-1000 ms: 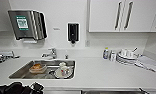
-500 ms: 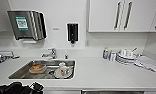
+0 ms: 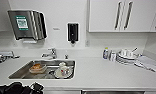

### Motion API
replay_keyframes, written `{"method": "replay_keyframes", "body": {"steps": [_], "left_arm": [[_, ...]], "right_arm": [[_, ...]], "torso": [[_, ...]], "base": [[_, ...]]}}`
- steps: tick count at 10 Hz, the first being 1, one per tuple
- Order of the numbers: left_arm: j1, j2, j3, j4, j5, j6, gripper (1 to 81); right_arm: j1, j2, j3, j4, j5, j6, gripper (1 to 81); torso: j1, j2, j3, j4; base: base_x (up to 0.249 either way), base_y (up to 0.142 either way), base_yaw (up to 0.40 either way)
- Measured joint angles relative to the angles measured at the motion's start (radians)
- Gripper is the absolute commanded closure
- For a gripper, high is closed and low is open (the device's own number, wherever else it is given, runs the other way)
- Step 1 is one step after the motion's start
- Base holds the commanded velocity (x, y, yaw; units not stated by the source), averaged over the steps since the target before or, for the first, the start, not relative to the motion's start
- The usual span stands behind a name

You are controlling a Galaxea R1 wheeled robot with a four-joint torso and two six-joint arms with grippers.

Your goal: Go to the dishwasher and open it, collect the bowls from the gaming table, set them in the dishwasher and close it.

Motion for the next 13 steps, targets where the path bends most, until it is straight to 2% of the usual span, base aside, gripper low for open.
{"method": "replay_keyframes", "body": {"steps": [3, 6, 10, 13], "left_arm": [[0.0, 0.009, 0.0, 0.0, -0.002, 0.0, 1.0], [0.0, 0.008, 0.0, 0.0, -0.002, 0.0, 1.0], [0.0, -0.01, 0.0, 0.0, -0.001, 0.002, 1.0], [0.0, -0.011, -0.002, 0.0, -0.001, 0.002, 1.0]], "right_arm": [[0.178, -0.132, 0.124, 0.0, -0.042, 0.026, 1.0], [0.233, -0.161, 0.167, -0.001, -0.1, 0.079, 1.0], [0.246, 0.006, 0.044, -0.004, -0.149, 0.127, 1.0], [0.227, 0.092, -0.049, -0.005, -0.166, 0.149, 1.0]], "torso": [[0.0, 0.0, 0.0, 0.0], [0.0, 0.0, 0.0, 0.0], [0.0, 0.0, 0.0, 0.0], [0.0, 0.0, 0.0, 0.0]], "base": [[0.0, 0.0, 0.0], [0.0, 0.0, 0.0], [0.0, 0.0, 0.0], [0.0, 0.0, 0.0]]}}
